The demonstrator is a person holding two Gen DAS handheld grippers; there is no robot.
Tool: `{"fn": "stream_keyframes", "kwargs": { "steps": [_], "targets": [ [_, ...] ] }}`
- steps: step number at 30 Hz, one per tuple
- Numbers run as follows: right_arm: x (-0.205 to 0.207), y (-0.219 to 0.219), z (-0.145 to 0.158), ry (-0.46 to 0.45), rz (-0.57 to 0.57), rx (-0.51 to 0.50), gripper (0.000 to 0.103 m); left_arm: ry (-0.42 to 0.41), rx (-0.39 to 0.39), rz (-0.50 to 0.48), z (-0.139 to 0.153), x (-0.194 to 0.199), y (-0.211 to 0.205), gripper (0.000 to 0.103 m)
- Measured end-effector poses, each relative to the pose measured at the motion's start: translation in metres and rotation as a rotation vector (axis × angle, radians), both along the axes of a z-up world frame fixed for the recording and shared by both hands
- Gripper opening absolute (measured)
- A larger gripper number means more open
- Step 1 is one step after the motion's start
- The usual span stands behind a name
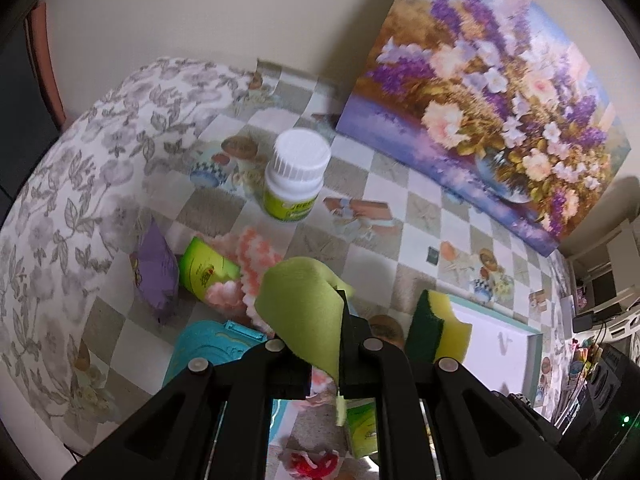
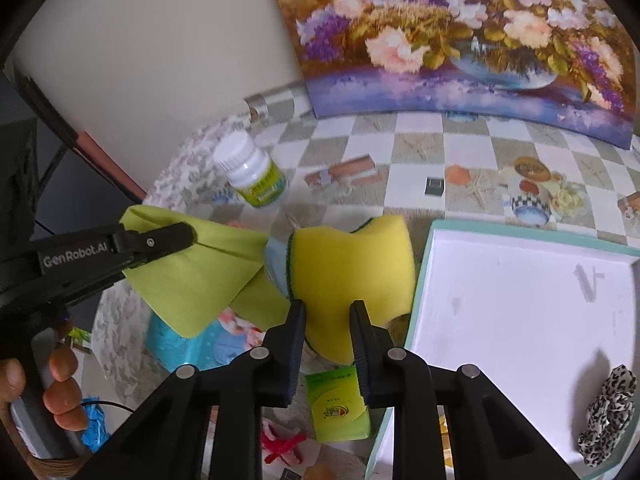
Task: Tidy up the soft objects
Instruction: 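Carry the green cloth and yellow sponge into the tray and release both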
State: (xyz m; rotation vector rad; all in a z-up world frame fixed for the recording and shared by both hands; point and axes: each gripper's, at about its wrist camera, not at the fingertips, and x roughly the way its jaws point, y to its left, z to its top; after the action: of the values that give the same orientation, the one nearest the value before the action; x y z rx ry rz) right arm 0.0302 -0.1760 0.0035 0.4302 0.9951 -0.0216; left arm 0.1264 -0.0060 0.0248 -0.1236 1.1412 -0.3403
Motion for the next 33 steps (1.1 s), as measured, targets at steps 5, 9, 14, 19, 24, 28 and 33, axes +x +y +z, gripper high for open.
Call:
{"fn": "stream_keyframes", "kwargs": {
  "steps": [5,9,14,19,24,28,33],
  "targets": [
    [-0.010,-0.009,0.023,-0.059,-0.026,0.007,0.023,-0.050,-0.024,-0.015,0.021,-0.008,-0.002,0.009],
    [-0.020,-0.022,0.037,-0.089,-0.062,0.017,0.023,-0.083,-0.043,-0.033,0.035,-0.015,-0.006,0.009],
    [-0.035,-0.046,0.048,-0.118,-0.127,0.026,0.023,-0.108,-0.059,-0.061,0.049,-0.024,-0.019,0.009],
    [-0.059,-0.082,0.052,-0.124,-0.232,0.013,0.023,-0.120,-0.072,-0.119,0.060,-0.036,-0.046,0.009],
    [-0.089,-0.129,0.048,-0.098,-0.365,0.004,0.023,-0.118,-0.067,-0.221,0.060,-0.057,-0.089,0.009],
    [-0.112,-0.164,0.040,-0.053,-0.467,-0.023,0.023,-0.108,-0.050,-0.316,0.054,-0.077,-0.124,0.009],
    [-0.136,-0.200,0.023,0.032,-0.560,-0.058,0.023,-0.064,-0.027,-0.433,0.034,-0.101,-0.168,0.009]
  ]
}}
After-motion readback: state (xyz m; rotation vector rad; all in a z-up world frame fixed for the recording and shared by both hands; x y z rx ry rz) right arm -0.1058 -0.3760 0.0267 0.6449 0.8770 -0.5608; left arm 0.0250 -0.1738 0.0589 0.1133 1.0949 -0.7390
